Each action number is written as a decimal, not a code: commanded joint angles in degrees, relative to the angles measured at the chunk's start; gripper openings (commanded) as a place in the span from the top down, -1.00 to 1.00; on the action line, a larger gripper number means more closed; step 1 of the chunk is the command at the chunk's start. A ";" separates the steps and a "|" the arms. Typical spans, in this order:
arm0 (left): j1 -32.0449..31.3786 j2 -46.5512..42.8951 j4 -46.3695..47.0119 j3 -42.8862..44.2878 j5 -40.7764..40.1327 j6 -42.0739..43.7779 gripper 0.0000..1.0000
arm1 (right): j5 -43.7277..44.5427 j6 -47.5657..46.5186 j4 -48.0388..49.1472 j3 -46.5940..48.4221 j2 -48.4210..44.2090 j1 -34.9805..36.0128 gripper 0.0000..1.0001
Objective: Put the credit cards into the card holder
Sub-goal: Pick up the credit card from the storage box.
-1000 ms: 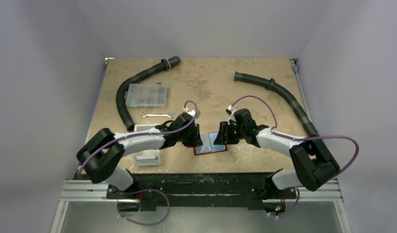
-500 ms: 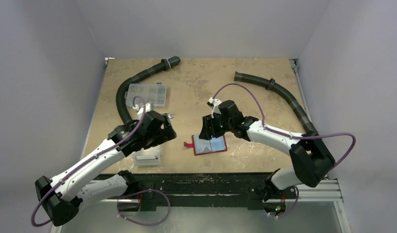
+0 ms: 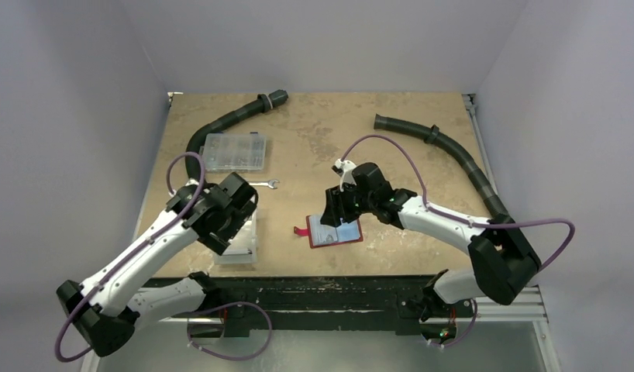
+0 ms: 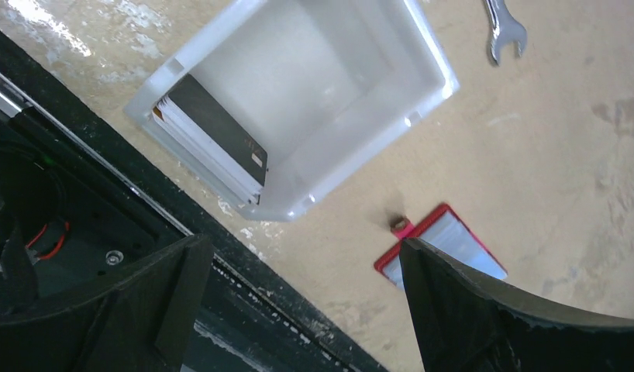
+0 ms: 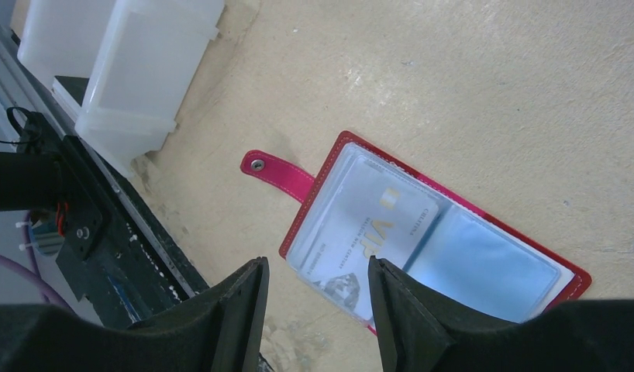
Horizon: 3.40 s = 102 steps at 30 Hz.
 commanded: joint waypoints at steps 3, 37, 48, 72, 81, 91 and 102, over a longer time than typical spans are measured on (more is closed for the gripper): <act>8.21 7.97 1.58 -0.30 3.21 -1.26 -0.97 | -0.81 -1.09 2.54 -2.14 -3.64 -0.17 -0.15; 17.73 11.81 6.62 -18.38 12.25 -6.35 -0.49 | -0.24 -1.09 3.28 -2.31 -2.83 0.20 -0.13; 17.73 10.29 3.83 -18.29 12.78 -5.36 -0.18 | -0.18 -1.00 3.54 -2.45 -2.81 0.19 -0.12; 17.73 8.90 2.30 -15.56 12.02 -3.71 0.28 | 0.03 -0.82 4.07 -3.02 -2.32 0.19 -0.11; 17.73 9.15 2.48 -15.15 11.97 -3.18 0.42 | 0.02 -0.83 4.07 -3.11 -2.21 0.20 -0.11; 17.73 8.95 2.37 -14.81 11.52 -2.66 0.74 | -0.06 -0.83 4.08 -3.11 -1.91 0.20 -0.11; 17.73 9.39 0.41 -11.52 10.54 -2.52 0.88 | 0.02 -0.83 4.12 -3.11 -1.87 0.16 -0.11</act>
